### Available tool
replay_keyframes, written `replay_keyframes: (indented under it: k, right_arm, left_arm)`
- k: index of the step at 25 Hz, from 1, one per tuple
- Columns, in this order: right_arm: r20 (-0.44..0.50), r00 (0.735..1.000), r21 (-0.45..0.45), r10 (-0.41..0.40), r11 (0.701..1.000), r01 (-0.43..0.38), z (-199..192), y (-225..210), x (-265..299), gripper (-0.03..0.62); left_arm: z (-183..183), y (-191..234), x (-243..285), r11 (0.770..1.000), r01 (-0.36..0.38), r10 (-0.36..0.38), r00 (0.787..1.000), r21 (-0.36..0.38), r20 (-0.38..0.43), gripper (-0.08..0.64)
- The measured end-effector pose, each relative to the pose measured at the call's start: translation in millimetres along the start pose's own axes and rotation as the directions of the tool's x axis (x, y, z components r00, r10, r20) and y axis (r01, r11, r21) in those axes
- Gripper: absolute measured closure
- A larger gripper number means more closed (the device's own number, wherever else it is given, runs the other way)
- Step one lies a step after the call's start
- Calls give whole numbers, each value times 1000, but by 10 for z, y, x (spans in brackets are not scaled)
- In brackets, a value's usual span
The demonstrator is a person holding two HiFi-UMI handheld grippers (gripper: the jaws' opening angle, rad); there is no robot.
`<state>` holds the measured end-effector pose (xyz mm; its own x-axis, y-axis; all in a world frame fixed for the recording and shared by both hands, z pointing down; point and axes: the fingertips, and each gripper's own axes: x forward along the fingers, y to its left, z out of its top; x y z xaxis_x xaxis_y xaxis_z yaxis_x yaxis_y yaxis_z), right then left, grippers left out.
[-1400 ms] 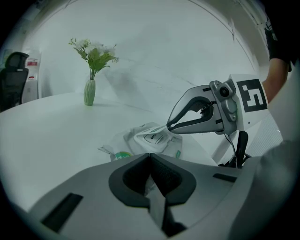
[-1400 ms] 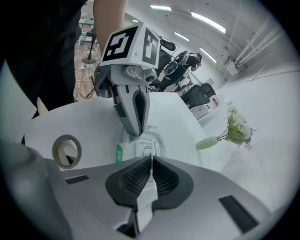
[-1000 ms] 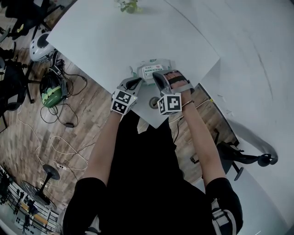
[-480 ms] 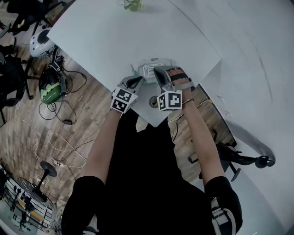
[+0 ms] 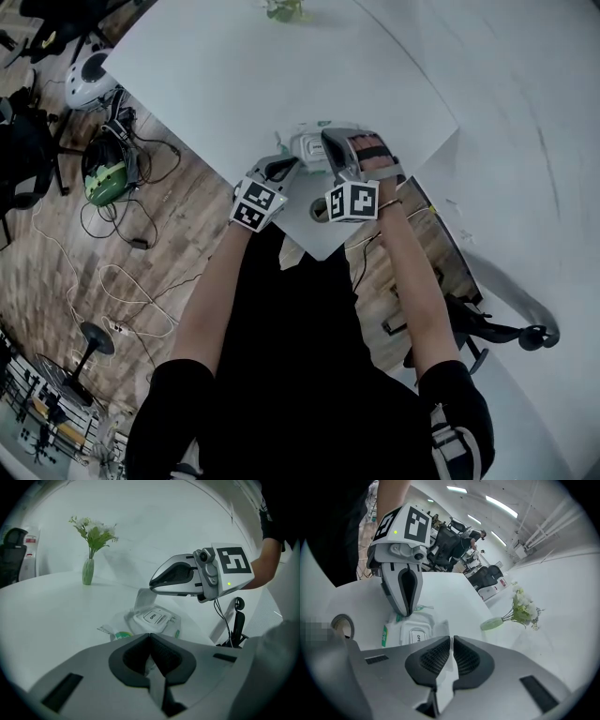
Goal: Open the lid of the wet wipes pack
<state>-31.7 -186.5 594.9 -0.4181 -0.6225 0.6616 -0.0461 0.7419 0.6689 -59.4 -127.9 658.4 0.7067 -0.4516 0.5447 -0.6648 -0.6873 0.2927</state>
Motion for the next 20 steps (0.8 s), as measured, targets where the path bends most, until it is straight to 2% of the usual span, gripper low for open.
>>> replay_keyframes:
  k: [20]
  right_arm:
    - [-9, 1000, 33, -23, 999, 23, -24, -169, 257, 543]
  left_arm:
    - [42, 29, -32, 1000, 9, -9, 1000, -3, 11, 537]
